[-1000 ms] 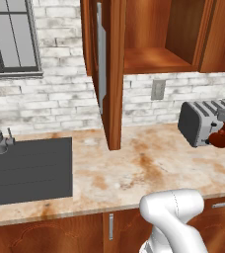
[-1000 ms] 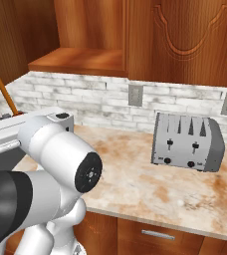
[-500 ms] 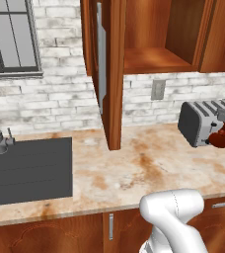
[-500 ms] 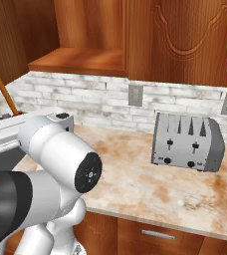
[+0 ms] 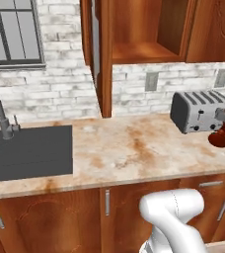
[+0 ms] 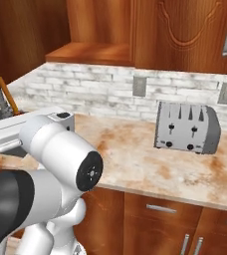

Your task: Get the candle and the wine from the cabinet and move them to the dining counter.

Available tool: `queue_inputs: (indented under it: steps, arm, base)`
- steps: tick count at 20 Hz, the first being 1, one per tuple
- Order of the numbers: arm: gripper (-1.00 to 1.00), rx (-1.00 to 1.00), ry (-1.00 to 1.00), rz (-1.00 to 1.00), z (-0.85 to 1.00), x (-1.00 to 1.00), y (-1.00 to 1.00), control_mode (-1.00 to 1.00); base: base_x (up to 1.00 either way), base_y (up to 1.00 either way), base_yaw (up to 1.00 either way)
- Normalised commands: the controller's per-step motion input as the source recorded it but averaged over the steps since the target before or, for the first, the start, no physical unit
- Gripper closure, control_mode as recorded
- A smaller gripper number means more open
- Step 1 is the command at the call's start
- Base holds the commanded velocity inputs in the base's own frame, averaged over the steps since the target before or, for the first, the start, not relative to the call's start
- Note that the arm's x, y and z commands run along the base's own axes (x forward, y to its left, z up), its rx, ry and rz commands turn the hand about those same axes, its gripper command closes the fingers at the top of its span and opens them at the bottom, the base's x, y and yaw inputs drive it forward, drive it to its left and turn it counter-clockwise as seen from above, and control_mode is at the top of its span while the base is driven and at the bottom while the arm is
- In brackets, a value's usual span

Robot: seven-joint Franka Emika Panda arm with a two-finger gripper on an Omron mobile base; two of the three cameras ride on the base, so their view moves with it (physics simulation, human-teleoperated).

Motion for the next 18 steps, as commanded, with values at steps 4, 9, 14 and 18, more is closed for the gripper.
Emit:
queue_inputs:
  steps: [4,9,14,18]
  arm:
    - [1.0,0.0,0.0,0.0,0.0,0.0,0.0,1.0]
    - [1.0,0.0,0.0,0.0,0.0,0.0,0.0,1.0]
    - [1.0,0.0,0.0,0.0,0.0,0.0,0.0,1.0]
    - [1.0,0.0,0.0,0.0,0.0,0.0,0.0,1.0]
  base:
    - [-0.77,0.18,0.0]
    - [-0.65,0.16,0.46]
    - [-0.12,0.01,0.98]
    - [-0.04,0.0,1.0]
